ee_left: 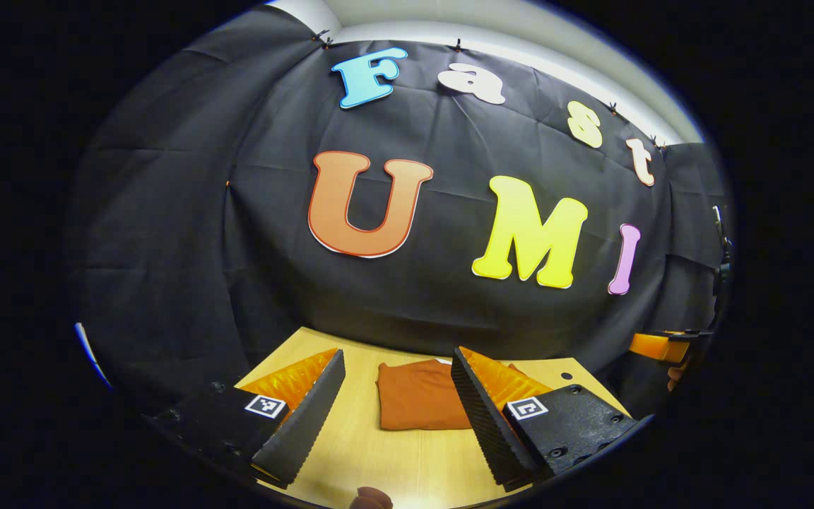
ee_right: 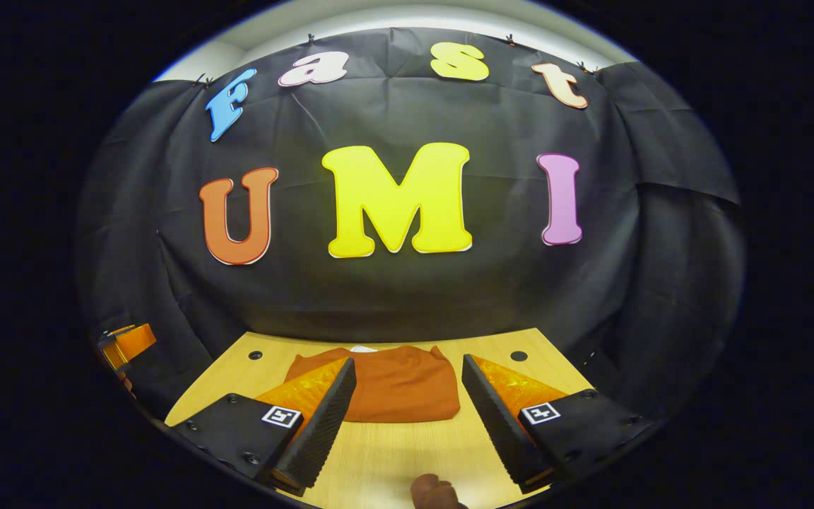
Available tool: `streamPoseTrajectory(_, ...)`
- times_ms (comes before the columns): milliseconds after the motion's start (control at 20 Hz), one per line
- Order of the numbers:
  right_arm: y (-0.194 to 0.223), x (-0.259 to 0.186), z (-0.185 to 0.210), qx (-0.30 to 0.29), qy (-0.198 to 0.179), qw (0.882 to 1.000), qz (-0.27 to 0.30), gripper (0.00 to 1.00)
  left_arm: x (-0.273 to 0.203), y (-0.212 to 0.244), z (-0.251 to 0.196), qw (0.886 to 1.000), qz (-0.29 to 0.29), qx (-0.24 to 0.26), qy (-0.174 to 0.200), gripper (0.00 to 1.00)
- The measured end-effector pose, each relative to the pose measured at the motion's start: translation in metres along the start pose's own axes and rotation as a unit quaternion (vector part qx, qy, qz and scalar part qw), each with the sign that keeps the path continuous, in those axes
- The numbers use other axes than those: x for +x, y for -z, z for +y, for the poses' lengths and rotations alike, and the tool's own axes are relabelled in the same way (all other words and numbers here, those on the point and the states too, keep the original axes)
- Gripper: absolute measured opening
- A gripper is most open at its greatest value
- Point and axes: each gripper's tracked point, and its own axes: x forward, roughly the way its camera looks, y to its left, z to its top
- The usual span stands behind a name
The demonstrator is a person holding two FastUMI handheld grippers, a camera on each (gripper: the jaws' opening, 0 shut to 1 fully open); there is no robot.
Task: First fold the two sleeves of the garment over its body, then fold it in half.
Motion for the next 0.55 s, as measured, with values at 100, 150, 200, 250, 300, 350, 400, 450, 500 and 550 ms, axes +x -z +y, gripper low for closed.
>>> streamPoseTrajectory(100,0.011,-0.011,0.005,-0.006,-0.001,1.0,0.002,0.97,-0.012,0.006,-0.008,1.0,-0.002,0.003,0.005,0.98)
streamPoseTrajectory(150,0.015,-0.018,0.011,-0.01,-0.007,1.0,0.003,0.97,-0.014,0.007,-0.009,1.0,-0.005,0.009,0.005,0.98)
streamPoseTrajectory(200,0.02,-0.023,0.017,-0.015,-0.013,1.0,0.004,0.97,-0.016,0.005,-0.014,1.0,-0.01,0.018,0.009,0.98)
streamPoseTrajectory(250,0.023,-0.025,0.023,-0.02,-0.02,1.0,0.002,0.97,-0.018,0.004,-0.015,1.0,-0.014,0.025,0.008,0.98)
streamPoseTrajectory(300,0.024,-0.026,0.026,-0.028,-0.024,0.999,-0.004,0.97,-0.019,0.004,-0.017,0.999,-0.018,0.026,0.008,0.98)
streamPoseTrajectory(350,0.021,-0.027,0.03,-0.032,-0.025,0.999,-0.015,0.97,-0.02,0.003,-0.018,1.0,-0.018,0.024,0.007,0.98)
streamPoseTrajectory(400,0.024,-0.028,0.034,-0.037,-0.03,0.999,-0.015,0.96,-0.02,0.002,-0.021,1.0,-0.017,0.018,0.01,0.98)
streamPoseTrajectory(450,0.023,-0.03,0.039,-0.037,-0.037,0.999,-0.015,0.96,-0.021,0.001,-0.023,1.0,-0.018,0.015,0.011,0.98)
streamPoseTrajectory(500,0.021,-0.031,0.038,-0.036,-0.038,0.998,-0.019,0.97,-0.022,0.0,-0.022,1.0,-0.019,0.016,0.007,0.98)
streamPoseTrajectory(550,0.018,-0.031,0.038,-0.033,-0.039,0.998,-0.022,0.97,-0.022,-0.001,-0.022,1.0,-0.022,0.018,0.007,0.98)
